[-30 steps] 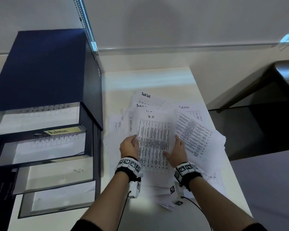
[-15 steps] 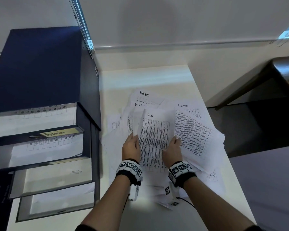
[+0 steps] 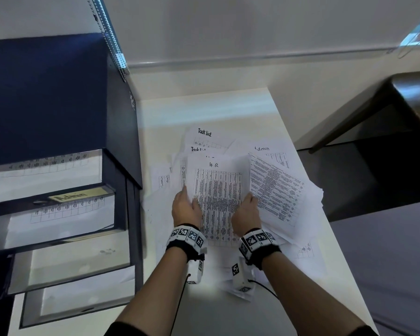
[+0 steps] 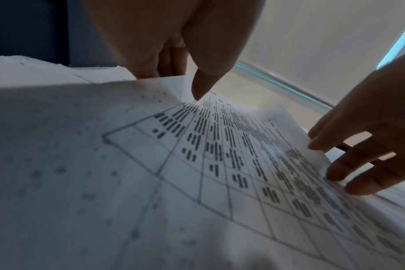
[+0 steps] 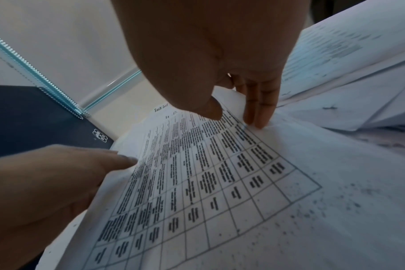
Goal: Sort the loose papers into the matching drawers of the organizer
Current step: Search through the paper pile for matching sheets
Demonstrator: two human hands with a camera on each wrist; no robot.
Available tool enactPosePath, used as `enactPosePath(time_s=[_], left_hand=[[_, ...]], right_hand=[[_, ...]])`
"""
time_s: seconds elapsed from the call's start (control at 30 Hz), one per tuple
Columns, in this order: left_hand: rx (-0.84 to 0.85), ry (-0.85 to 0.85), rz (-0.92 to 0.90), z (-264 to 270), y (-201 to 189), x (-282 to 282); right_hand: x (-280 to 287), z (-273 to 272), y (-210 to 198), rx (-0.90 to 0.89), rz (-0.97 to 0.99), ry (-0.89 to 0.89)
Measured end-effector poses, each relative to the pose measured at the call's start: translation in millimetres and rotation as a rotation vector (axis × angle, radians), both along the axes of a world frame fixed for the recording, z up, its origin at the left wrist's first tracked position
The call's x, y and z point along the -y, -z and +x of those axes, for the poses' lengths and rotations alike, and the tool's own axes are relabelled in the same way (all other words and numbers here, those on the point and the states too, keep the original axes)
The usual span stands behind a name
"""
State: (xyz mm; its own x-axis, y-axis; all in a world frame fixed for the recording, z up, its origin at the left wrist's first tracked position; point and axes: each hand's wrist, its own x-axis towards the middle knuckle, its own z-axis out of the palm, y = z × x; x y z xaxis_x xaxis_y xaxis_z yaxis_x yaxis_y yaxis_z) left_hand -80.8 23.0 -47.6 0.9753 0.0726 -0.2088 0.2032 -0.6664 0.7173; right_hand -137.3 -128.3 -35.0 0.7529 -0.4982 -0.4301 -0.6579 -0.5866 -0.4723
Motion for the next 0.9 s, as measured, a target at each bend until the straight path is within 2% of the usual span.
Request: enactPosePath(time_s=[0.07,0.27,0.4,0.57,0.63,0.73,0.8,0.9], left_hand=[[-0.001,-0.043,-0.027,4.1,-0.3,-2.2],[0.046,-0.028,-0.016,12.0,-8.9,-6.4],[0.032,0.025,0.082,19.7,-11.7,-9.6],[-0.104,0.121,0.168,31.7,-16.2,-10.3],[-0.101,0.149,0.125,31.0,-22.4,-8.6],[0.007,0.229,-0.049,20.5,-35.0,-6.4],[0.094,0.305,-0.205,9.4,-44.6,-7.4],[0.172,0.371,-0.302,-2.7,-65.5,-8.6]], right_hand=[[3.3,0.8,2.4,0.017,-0.006,-0.005],[5.9,6.4,0.1,0.031,-0.005,0.037],[24.2,16.1,2.4,0.040,0.068,0.135],[51.2,26.7,20.9,-0.005,0.121,0.157],[59.7,26.8,27.7,-0.034,0.109,0.130],[66.8,26.2,29.8,-0.031,0.116,0.112],[67.7,24.7,24.5,-0.011,0.140,0.136],[65.3,22.4,0.8,0.063,0.116,0.182]])
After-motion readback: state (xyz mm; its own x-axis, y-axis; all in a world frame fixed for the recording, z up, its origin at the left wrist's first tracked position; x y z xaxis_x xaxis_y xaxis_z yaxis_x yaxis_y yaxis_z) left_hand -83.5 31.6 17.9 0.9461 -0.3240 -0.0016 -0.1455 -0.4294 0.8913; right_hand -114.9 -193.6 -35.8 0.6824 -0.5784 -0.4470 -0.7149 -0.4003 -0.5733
